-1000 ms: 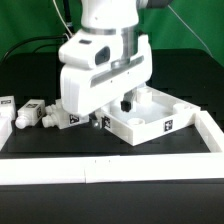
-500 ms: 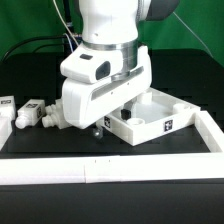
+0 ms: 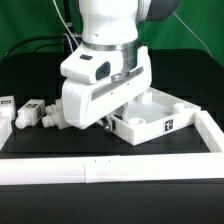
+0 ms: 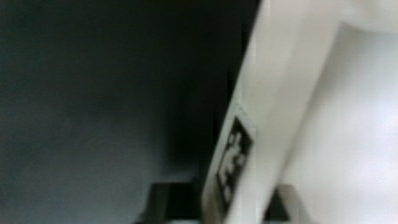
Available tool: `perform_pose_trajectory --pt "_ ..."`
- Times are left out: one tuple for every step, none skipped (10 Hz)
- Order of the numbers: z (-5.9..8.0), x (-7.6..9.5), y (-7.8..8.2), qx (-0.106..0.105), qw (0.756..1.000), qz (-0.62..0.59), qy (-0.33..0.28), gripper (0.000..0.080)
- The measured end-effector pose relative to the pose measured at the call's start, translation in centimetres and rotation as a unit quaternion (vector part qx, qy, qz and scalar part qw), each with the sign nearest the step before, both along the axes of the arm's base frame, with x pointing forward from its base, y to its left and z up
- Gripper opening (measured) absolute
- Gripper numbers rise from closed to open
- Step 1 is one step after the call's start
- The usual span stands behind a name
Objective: Assemble one leg
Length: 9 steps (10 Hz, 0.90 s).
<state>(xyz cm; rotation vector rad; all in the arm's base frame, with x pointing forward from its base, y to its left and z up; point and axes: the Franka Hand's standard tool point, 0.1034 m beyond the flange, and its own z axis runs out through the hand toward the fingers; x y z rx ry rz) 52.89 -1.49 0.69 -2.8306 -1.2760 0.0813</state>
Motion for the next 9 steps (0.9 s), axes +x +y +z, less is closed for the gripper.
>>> perform_pose_trajectory --pt "0.0 0.0 0.0 0.000 1.000 0.000 0.000 0.0055" --pt "0.0 0.0 0.2 -0.002 0.999 -0.036 -0.001 0.0055" --pt "0.0 0.0 0.3 -0.003 0.998 -0.055 0.001 0.0055" --pt "0.0 -0.1 0.1 0.002 0.997 -0.074 0.005 0.0055" --pt "0.2 -0.2 -0.1 0.008 0.994 -0.103 0.021 0.0055" --pt "0.5 0.0 -0.3 0.016 0.991 -0.128 0.035 0.0055" --pt "0.8 0.4 -1.1 0.028 0.986 -0.156 0.056 0.0055" --pt "0.9 0.8 -2.0 0.034 0.983 -0.170 0.061 0.0055" --pt "0.8 0.9 -2.2 0.034 0.983 -0.174 0.054 0.0055"
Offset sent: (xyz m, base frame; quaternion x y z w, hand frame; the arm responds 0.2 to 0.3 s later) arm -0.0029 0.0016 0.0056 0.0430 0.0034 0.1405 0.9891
